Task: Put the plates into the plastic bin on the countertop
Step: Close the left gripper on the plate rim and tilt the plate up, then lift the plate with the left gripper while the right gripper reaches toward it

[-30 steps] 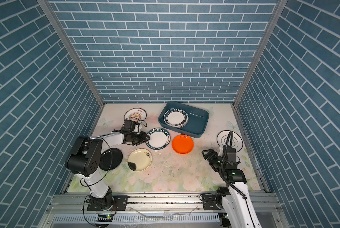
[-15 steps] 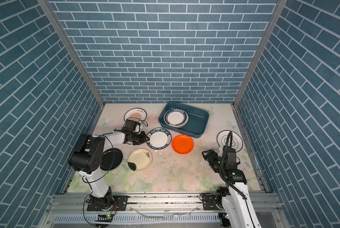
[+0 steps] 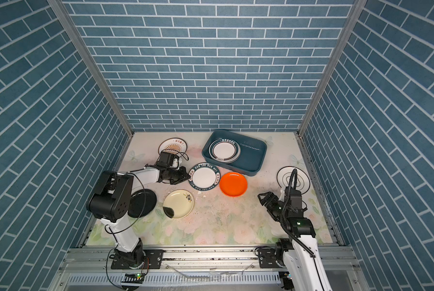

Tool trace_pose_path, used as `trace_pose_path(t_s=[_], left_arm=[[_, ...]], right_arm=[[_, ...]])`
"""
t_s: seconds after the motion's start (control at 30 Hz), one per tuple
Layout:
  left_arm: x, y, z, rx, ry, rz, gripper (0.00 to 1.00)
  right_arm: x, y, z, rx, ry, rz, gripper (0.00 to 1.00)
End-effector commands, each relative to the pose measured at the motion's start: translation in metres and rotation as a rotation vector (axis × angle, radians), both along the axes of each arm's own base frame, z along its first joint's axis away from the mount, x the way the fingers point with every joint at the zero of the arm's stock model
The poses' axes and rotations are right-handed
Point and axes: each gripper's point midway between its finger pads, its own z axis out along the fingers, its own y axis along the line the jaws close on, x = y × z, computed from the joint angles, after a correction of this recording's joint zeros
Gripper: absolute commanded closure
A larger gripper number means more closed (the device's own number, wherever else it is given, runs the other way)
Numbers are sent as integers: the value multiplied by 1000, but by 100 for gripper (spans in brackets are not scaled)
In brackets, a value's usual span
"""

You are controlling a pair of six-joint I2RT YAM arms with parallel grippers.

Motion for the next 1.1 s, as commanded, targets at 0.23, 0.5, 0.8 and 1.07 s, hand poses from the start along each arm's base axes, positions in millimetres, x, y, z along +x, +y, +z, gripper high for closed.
trace_pose_path(t_s=[0.23,0.5,0.8,1.07], left_arm=[[-2,3,29,15,-51,-2,100],[-15,10,69,14,-115,11,100],[-36,25,120,40,-214,40,100],[-51,28,151,10,-269,54,100]], right_arm=[[4,-3,11,-25,-37,4,23],[6,2,15,0,-49,25,23],[13,9,21,52,-72,36,25],[29,18,25,89,-74,67,26]])
